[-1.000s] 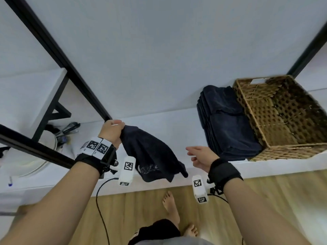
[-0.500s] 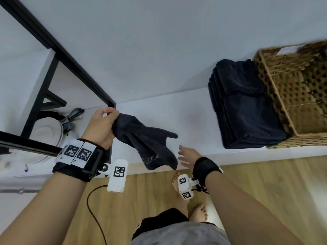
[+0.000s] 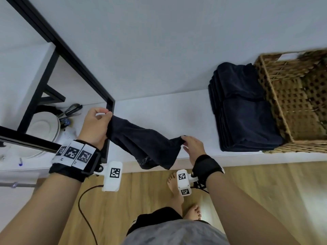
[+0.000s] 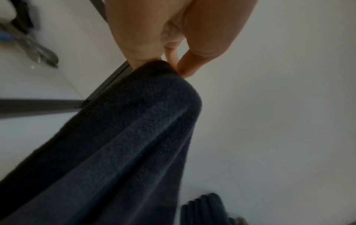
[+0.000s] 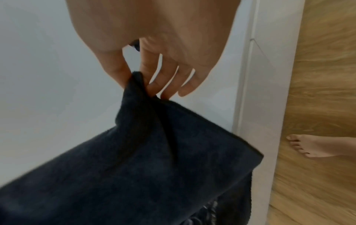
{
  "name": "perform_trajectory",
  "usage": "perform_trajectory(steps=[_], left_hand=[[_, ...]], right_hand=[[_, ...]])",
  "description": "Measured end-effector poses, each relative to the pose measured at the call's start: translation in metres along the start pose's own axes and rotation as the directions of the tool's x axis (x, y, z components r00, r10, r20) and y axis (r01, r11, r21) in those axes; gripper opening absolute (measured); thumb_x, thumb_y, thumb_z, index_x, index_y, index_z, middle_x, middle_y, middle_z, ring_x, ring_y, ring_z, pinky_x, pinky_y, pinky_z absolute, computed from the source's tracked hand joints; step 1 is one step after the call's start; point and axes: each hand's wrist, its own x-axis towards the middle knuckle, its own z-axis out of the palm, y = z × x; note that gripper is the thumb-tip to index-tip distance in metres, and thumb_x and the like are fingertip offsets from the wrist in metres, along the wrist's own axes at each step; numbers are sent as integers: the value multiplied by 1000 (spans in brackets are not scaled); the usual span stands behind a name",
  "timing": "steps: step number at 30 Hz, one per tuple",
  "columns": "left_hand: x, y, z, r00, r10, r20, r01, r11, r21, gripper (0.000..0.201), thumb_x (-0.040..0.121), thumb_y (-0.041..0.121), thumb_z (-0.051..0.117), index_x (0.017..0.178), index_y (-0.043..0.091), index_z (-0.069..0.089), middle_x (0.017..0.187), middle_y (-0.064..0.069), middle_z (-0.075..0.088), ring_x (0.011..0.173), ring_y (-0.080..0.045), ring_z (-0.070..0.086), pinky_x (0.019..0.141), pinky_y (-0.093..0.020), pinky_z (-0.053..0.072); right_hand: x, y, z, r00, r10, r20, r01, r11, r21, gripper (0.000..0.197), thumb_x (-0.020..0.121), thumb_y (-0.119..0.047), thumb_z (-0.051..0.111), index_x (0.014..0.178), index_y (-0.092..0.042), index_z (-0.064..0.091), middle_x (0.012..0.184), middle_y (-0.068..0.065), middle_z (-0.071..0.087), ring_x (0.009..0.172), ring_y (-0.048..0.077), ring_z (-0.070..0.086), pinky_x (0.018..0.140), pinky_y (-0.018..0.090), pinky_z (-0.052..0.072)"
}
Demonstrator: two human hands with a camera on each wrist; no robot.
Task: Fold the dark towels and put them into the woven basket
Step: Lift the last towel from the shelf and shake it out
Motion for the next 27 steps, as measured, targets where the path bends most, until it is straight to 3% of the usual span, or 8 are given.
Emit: perform_trajectory(steps=[3, 6, 11, 13, 16, 19, 23, 27], left_hand=[[14, -16, -2, 994, -17, -106, 31, 990, 137, 17, 90, 14, 54, 81, 28, 50, 89, -4, 56, 85, -23, 54, 70, -35, 44], [21, -40, 1, 961, -278, -8, 277, 955, 108, 3, 86, 15, 62, 85, 13, 64, 100, -17, 63, 93, -32, 60, 82, -47, 52], [6, -77, 5, 686, -637, 353, 612, 767, 193, 11, 94, 0, 51, 96, -4, 61, 89, -20, 66, 78, -31, 64, 62, -38, 59], [6, -86, 4, 662, -662, 351, 583, 749, 313, 13, 95, 2, 48, 101, -3, 59, 82, -18, 68, 79, -31, 62, 71, -40, 54], [13, -80, 0, 579, -711, 399, 542, 701, 463, 28, 98, 17, 48, 115, -3, 59, 111, -23, 63, 100, -36, 59, 85, -42, 47], [31, -66, 4, 683, -635, 361, 544, 772, 328, 30, 99, 13, 45, 119, -7, 57, 108, -24, 60, 93, -35, 57, 90, -44, 45], [56, -31, 13, 886, -303, 350, 226, 943, 244, 38, 98, 6, 46, 137, 6, 48, 126, -19, 57, 111, -34, 56, 101, -51, 44], [71, 5, 6, 890, -70, 451, 160, 973, -164, 41, 99, 10, 47, 133, 33, 54, 130, -6, 62, 101, -18, 68, 75, -30, 56]], right_hand=[[-6, -22, -12, 992, -117, -53, 115, 993, -33, 17, 91, -14, 62, 74, -13, 67, 77, 2, 63, 83, 20, 59, 80, 30, 52], [-14, -37, -23, 975, -218, -36, 206, 957, -204, 16, 93, -21, 62, 79, -19, 69, 78, -4, 66, 79, 15, 60, 73, 28, 50], [-23, -41, -43, 997, -76, -7, 75, 988, -132, 17, 102, -25, 50, 103, -13, 61, 96, 10, 63, 82, 23, 62, 53, 30, 52], [-24, -42, -46, 998, -53, -18, 49, 987, -155, 18, 103, -26, 47, 104, -11, 57, 88, 10, 60, 70, 22, 59, 44, 26, 46], [-20, -51, -41, 999, -44, 5, 44, 990, -133, 21, 104, -21, 45, 112, -6, 57, 101, 14, 62, 86, 25, 62, 67, 35, 56], [-14, -73, -31, 998, -54, 39, 59, 991, -120, 20, 104, -16, 42, 109, -10, 61, 110, 15, 65, 94, 23, 65, 75, 34, 56], [-12, -122, -11, 989, -96, 114, 96, 995, 6, 25, 104, -19, 44, 119, -16, 63, 112, 12, 69, 97, 23, 69, 76, 34, 57], [-26, -176, 6, 942, -170, 290, 113, 973, 203, 23, 96, -26, 56, 114, -21, 70, 118, 9, 70, 109, 27, 67, 96, 42, 52]])
